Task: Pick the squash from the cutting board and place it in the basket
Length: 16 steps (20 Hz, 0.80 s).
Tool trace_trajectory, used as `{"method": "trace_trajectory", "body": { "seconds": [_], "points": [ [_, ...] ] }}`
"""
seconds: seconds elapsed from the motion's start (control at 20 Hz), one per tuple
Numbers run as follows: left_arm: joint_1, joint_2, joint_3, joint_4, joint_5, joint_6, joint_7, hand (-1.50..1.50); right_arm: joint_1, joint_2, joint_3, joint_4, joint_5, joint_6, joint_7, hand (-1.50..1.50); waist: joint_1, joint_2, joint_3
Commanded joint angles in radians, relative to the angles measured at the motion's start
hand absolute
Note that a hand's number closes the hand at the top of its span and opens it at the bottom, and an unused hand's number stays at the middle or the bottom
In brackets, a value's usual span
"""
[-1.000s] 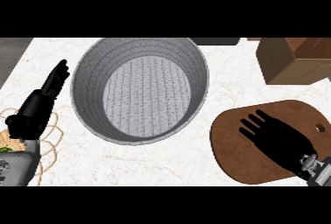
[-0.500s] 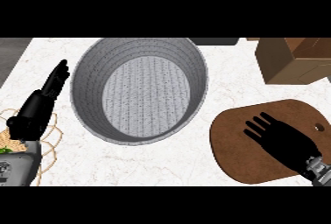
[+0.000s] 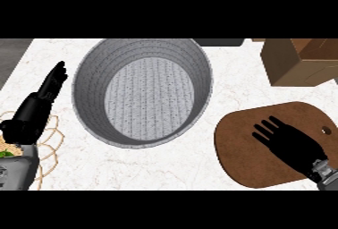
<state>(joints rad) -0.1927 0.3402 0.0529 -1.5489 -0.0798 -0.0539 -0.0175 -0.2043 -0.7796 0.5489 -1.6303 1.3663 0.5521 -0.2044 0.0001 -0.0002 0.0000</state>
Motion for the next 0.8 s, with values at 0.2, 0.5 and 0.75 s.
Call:
{"method": "trace_trajectory", "body": {
  "seconds": [0.2,0.5,0.75],
  "points": [
    [0.037,-0.035,0.001,-0.042,-0.042,-0.003,-0.014,0.0,-0.055,0.071,-0.086,0.178,0.076,-0.072,-0.097,-1.5,0.005,0.0,0.0],
    [-0.004,-0.052,0.007,-0.012,-0.053,-0.022,0.03,0.0,-0.031,0.133,-0.111,0.163,0.122,-0.015,-0.096,1.5,0.001,0.0,0.0],
    [-0.016,-0.044,0.033,-0.047,-0.045,-0.037,0.061,0.0,-0.049,0.126,-0.137,0.277,0.172,-0.169,-0.175,1.5,0.005,0.001,0.0]
  ]
}}
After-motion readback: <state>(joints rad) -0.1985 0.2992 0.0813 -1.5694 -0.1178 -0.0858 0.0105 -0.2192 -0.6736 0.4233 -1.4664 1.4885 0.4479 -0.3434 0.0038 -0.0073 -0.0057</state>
